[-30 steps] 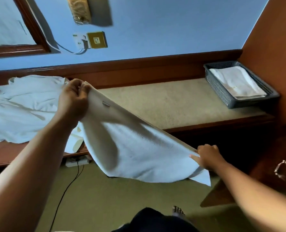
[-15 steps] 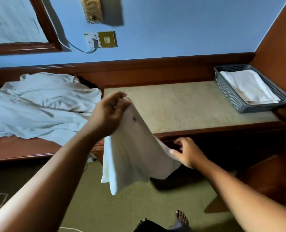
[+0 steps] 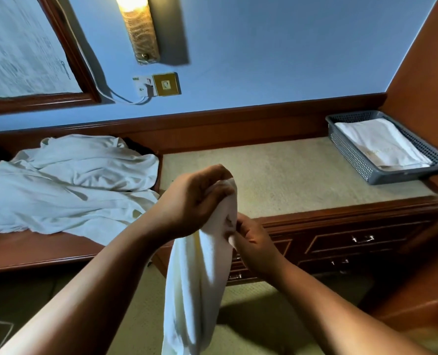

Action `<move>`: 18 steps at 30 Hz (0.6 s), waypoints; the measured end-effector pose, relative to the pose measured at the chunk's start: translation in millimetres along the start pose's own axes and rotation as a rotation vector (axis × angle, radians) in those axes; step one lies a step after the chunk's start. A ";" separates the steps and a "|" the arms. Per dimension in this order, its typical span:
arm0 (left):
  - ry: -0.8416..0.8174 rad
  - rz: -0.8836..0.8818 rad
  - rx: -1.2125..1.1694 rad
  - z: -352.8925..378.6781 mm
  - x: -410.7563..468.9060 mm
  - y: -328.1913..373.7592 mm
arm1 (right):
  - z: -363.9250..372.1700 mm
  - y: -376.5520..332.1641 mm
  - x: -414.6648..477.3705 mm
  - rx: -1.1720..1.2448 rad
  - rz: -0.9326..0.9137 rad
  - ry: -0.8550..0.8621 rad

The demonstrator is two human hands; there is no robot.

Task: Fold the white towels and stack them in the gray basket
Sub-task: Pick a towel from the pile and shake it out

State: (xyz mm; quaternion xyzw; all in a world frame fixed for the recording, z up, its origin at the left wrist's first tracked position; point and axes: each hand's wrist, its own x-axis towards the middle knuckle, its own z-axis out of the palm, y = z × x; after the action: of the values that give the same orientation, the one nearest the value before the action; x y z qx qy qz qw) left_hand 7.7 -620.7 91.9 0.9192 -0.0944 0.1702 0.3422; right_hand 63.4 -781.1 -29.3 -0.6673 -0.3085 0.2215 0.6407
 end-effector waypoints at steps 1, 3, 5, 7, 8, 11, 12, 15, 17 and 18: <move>0.047 0.008 0.008 -4.0 1.4 0.6 | -0.3 8.7 -1.6 -0.001 0.022 -0.005; 0.158 -0.023 -0.007 -14.0 3.6 -3.4 | -5.8 28.4 -6.4 0.001 0.067 0.029; 0.273 -0.109 -0.059 -25.3 3.6 -11.8 | -16.0 46.1 -13.7 0.018 0.133 0.074; 0.368 -0.196 -0.112 -36.1 2.1 -23.0 | -28.7 61.3 -23.1 -0.018 0.180 0.103; 0.411 -0.237 -0.118 -41.3 0.6 -29.4 | -35.7 68.0 -27.6 -0.086 0.190 0.124; 0.546 -0.336 -0.146 -54.0 -6.0 -51.4 | -62.3 84.1 -36.3 -0.341 0.234 0.198; 0.584 -0.360 -0.157 -56.3 -9.0 -59.5 | -71.5 85.3 -36.6 -0.407 0.244 0.223; 0.629 -0.494 0.066 -52.5 -25.8 -86.6 | -91.3 68.4 -29.6 -0.541 0.211 0.270; 0.584 -0.631 0.283 -39.4 -37.9 -103.0 | -95.1 44.8 -22.1 -0.620 0.069 0.255; 0.520 -0.649 0.364 -27.5 -42.2 -104.8 | -94.5 31.9 -18.6 -0.678 -0.025 0.214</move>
State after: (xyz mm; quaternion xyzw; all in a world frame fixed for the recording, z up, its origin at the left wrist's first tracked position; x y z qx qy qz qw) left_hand -7.8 -521.8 32.9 0.8731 0.3192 0.2934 0.2230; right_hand 119.5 -861.5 -55.2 -0.8576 -0.3036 0.0276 0.4142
